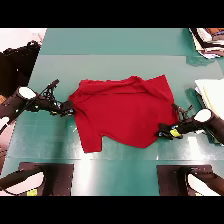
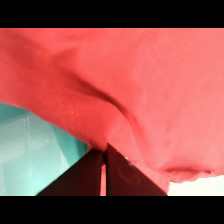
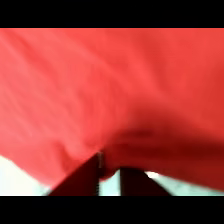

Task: Fold the shirts.

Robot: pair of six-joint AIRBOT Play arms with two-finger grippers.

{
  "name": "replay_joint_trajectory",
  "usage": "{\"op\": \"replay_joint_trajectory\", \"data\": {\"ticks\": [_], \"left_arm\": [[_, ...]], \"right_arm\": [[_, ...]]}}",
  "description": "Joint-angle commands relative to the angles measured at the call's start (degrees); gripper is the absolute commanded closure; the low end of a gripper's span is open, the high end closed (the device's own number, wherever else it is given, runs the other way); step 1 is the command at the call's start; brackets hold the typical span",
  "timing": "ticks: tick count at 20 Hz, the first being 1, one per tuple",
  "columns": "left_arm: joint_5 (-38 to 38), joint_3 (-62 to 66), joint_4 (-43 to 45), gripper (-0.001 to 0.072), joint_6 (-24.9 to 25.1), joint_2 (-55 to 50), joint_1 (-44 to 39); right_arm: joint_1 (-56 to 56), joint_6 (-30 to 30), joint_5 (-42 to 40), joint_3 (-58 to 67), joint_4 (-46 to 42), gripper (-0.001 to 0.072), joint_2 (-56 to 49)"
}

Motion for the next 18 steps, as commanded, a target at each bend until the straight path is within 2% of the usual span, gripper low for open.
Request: {"op": "replay_joint_trajectory", "data": {"ticks": [1, 4, 7, 12, 18], "left_arm": [[-0.2, 0.1, 0.1, 0.0681, 0.0, 0.9, 0.0], [1.2, 1.1, 1.8, 0.0682, -0.7, 9.0, 0.1], [-2.3, 10.0, 5.8, 0.0681, -2.9, 19.7, 0.1], [-4.3, 35.9, 6.1, 0.0680, -3.5, 29.7, 0.1], [-5.1, 64.2, 6.1, 0.0681, -5.3, 30.7, 0.1]], "right_arm": [[3.5, -1.4, -0.2, 4.4, 0.5, 0.0694, -2.6], [3.9, -2.2, 0.9, 9.8, -0.6, 0.0695, 1.4], [1.8, -2.2, 2.1, 20.8, -4.5, 0.0695, 8.8], [-5.4, -2.5, 2.2, 44.1, -7.5, 0.0695, 17.8], [-11.6, -3.5, 6.1, 61.2, -7.5, 0.0695, 22.8]]}}
